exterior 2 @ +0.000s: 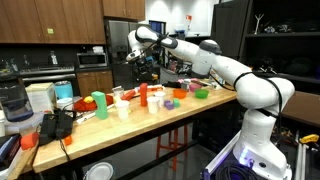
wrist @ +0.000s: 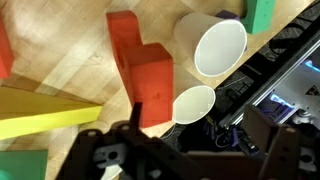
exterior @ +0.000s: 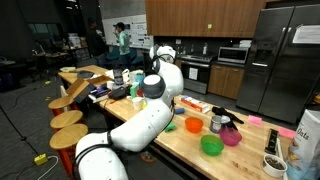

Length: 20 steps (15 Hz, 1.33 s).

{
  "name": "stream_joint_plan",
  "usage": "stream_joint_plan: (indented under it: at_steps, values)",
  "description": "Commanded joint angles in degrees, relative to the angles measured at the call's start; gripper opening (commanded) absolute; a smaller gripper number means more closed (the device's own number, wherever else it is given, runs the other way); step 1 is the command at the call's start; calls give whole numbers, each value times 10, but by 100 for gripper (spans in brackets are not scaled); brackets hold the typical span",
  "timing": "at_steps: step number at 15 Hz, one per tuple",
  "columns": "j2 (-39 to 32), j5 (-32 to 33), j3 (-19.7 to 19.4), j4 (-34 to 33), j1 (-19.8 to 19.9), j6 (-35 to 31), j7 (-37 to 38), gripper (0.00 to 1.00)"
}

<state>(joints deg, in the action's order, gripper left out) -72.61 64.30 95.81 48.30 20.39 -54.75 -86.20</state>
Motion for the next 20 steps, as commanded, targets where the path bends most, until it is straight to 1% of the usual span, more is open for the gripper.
stream_joint_plan:
  at_steps: [1,5,8,9,10,12,14,18,20]
  values:
    - [2,-12,20,81,43,-29,63,100]
    - [8,-7,33,152,75,-48,94,100]
    - [12,-9,46,197,92,-44,112,100]
    - [67,-70,-18,216,103,-77,90,100]
    - [79,-74,-23,235,108,-86,81,100]
    - [118,-98,-50,279,122,-116,65,100]
    - [150,-123,-70,317,135,-153,69,100]
    - [215,-178,-107,390,157,-244,85,100]
    - [245,-210,-127,423,165,-294,80,100]
